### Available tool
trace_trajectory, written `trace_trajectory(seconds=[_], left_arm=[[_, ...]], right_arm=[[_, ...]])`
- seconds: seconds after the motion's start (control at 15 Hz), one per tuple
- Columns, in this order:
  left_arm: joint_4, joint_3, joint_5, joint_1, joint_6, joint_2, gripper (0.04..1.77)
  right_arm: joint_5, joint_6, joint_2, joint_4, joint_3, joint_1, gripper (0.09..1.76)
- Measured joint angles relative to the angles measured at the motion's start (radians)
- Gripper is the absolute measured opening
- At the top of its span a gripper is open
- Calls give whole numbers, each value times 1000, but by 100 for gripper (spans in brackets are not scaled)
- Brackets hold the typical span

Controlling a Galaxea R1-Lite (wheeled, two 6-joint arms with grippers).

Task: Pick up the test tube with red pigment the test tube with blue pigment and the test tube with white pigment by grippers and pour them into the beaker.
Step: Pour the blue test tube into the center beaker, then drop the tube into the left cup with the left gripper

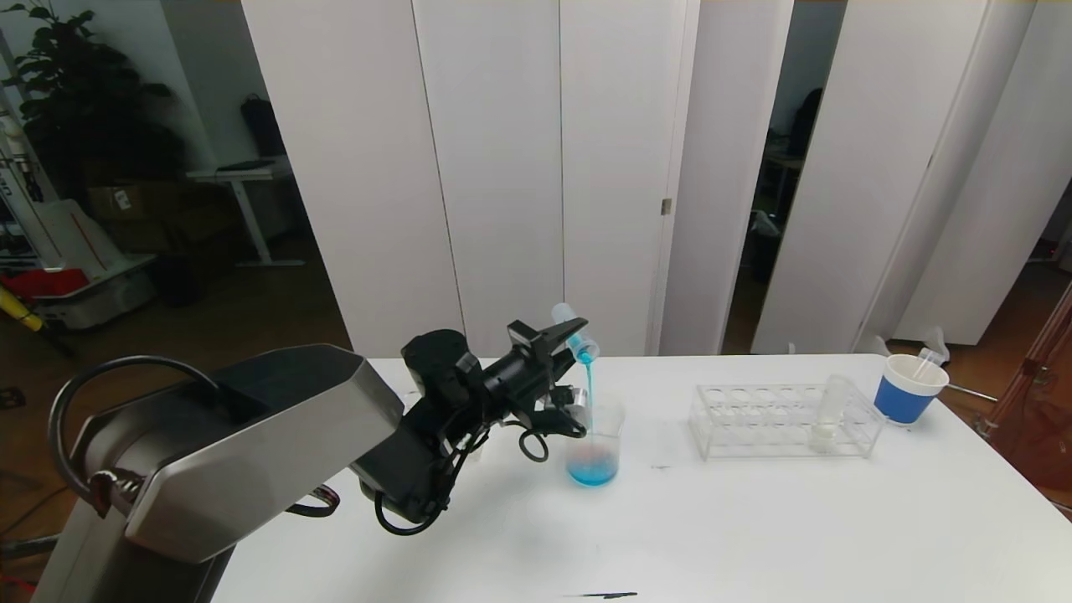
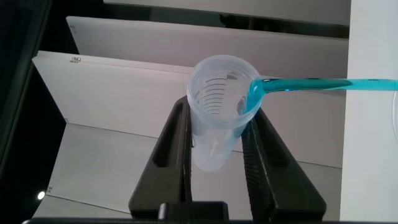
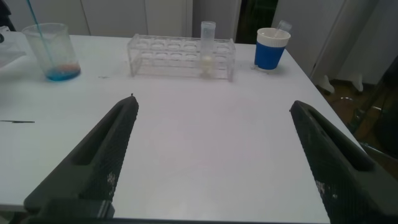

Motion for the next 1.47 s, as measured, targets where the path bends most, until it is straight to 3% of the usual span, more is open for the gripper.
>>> trace_trajectory(seconds=[1.47], left_arm=[[12,23,13,5,0,-61,56]], right_arm=[[0,0,0,0,0,0,175]])
